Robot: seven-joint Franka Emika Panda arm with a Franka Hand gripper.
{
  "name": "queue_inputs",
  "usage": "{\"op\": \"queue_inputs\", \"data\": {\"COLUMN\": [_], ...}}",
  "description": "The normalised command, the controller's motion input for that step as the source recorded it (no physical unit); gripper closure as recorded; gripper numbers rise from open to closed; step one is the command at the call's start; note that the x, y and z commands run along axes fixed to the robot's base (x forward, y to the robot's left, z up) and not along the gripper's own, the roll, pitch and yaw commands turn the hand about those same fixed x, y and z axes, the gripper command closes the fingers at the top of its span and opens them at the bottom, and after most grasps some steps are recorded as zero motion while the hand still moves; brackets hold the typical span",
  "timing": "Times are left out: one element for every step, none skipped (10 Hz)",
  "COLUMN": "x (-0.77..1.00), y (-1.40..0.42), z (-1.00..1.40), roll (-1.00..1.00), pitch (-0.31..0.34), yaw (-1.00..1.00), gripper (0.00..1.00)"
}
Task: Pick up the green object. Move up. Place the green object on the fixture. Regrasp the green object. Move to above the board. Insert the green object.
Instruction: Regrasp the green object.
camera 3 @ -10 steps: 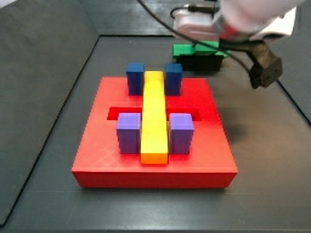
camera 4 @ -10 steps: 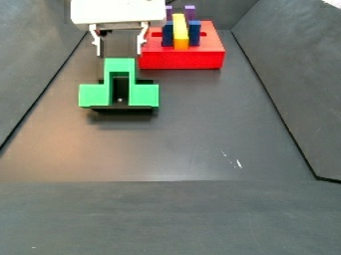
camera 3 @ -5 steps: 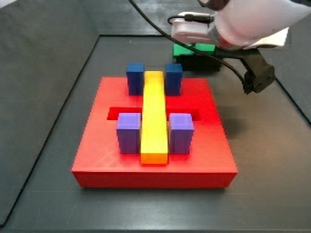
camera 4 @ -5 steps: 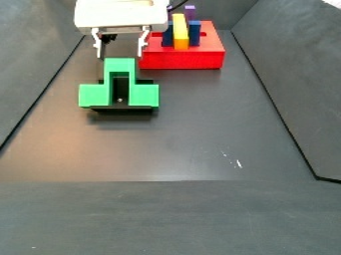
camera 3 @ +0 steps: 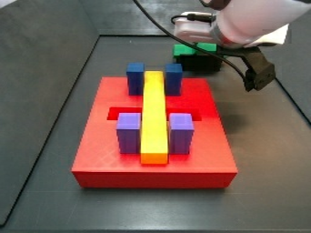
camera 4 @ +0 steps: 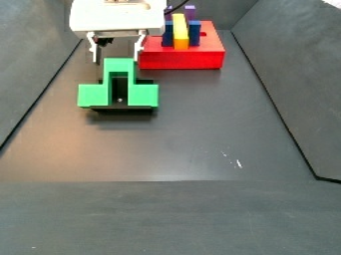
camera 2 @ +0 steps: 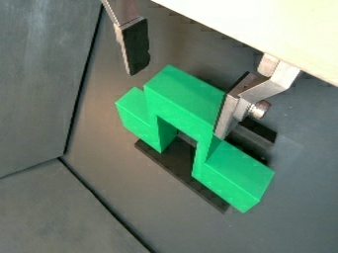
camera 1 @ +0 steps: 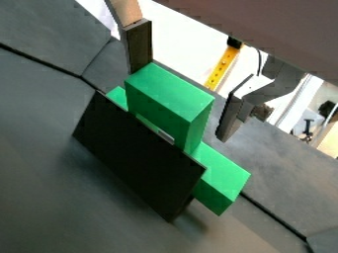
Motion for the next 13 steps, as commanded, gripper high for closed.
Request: {"op": "queue_inputs", "data": {"x": [0.09,0.05,0.00,0.00,0.00,0.00,0.00,0.00,0.00,0.00,0.00,0.00,0.00], "y": [0.16,0.14,0.12,0.03,0.03,0.06,0.07,0.09,0.05,0.00,0.00,0.00,0.00], "z": [-0.05,-0.08,-0.09,-0.06,-0.03,-0.03,-0.02,-0.08,-0.02,-0.03,-0.18,-0.05,0.00], "roll": [-0.33,-0.31,-0.25,-0.10,-0.11,-0.14,-0.13,-0.07,-0.04,0.00,0.00,0.00,0.00], "pitch": [0.000,0.000,0.000,0.000,0.000,0.000,0.000,0.000,0.000,0.000,0.000,0.000,0.000], "yaw": [0.03,0.03,0.03,0.01,0.00,0.00,0.00,0.01,0.02,0.00,0.00,0.00,0.00], "gripper": [0.00,0.00,0.00,0.00,0.00,0.00,0.00,0.00,0.00,0.00,0.00,0.00,0.00]}}
